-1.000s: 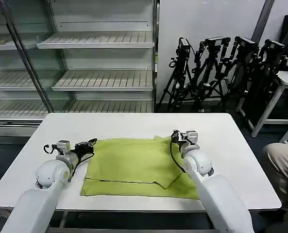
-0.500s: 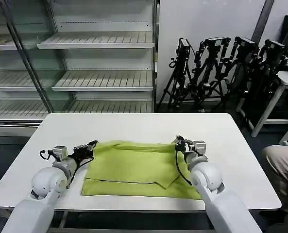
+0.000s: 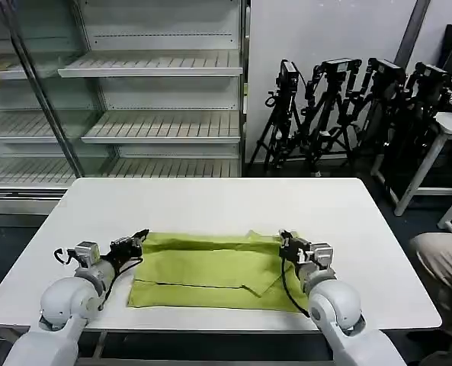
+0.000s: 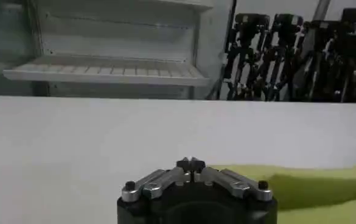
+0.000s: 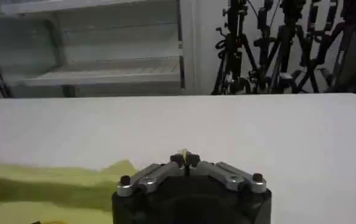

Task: Fold and organize the clothes.

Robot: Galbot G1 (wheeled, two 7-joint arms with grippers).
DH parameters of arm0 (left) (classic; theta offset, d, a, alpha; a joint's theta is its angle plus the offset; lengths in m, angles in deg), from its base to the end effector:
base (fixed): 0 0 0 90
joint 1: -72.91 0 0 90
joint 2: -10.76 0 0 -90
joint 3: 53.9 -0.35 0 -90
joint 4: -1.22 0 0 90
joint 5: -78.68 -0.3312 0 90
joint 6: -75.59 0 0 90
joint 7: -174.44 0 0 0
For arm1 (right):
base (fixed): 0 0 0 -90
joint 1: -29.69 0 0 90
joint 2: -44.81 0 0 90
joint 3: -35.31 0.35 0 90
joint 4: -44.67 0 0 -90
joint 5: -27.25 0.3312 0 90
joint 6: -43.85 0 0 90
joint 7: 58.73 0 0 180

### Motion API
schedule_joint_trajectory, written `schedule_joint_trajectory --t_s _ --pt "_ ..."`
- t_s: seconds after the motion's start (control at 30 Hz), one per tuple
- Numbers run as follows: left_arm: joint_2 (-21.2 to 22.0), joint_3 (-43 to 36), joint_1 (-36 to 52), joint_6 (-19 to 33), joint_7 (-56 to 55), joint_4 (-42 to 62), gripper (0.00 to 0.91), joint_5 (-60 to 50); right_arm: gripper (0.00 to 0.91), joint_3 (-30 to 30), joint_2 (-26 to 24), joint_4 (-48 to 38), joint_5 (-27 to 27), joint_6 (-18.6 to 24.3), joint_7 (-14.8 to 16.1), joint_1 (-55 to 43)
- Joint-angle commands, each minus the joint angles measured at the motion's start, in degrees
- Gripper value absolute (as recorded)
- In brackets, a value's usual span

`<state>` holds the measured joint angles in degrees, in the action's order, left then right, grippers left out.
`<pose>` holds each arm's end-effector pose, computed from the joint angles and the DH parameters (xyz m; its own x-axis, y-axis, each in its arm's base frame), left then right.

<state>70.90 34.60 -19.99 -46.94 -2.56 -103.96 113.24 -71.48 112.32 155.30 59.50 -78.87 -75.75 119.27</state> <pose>0.3074 0.1238 -0.2484 -0.8929 0.2339 0.3848 0.2135 0.9723 -0.0956 0.2986 -0.0065 -0.2476 -0.9154 -0.1777 0.3611 -0.1648 0.9841 0.0666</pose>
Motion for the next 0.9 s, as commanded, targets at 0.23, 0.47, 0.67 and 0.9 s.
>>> schedule_joint_trajectory --t_s 0.23,0.47,0.67,0.9 --pt "0.01 1.78 -7.13 -0.02 1.19 -5.13 0.02 -2.74 0.0 1.74 -0.92 2.52 -1.39 0.21 1.23 4.03" --pt "0.79 2.11 -8.1 -0.02 1.16 -5.97 0.02 -3.22 0.0 2.38 -1.55 4.01 -1.37 -0.01 1.21 5.24" --pt "1.05 2.54 -9.23 0.0 1.17 -6.69 0.02 -3.74 0.0 3.07 -2.04 5.49 -1.34 -0.11 1.33 6.33" --pt "2.3 2.63 -10.73 0.64 1.57 -7.07 0.02 -5.48 0.0 3.25 -1.47 3.97 -1.42 0.03 1.54 6.62"
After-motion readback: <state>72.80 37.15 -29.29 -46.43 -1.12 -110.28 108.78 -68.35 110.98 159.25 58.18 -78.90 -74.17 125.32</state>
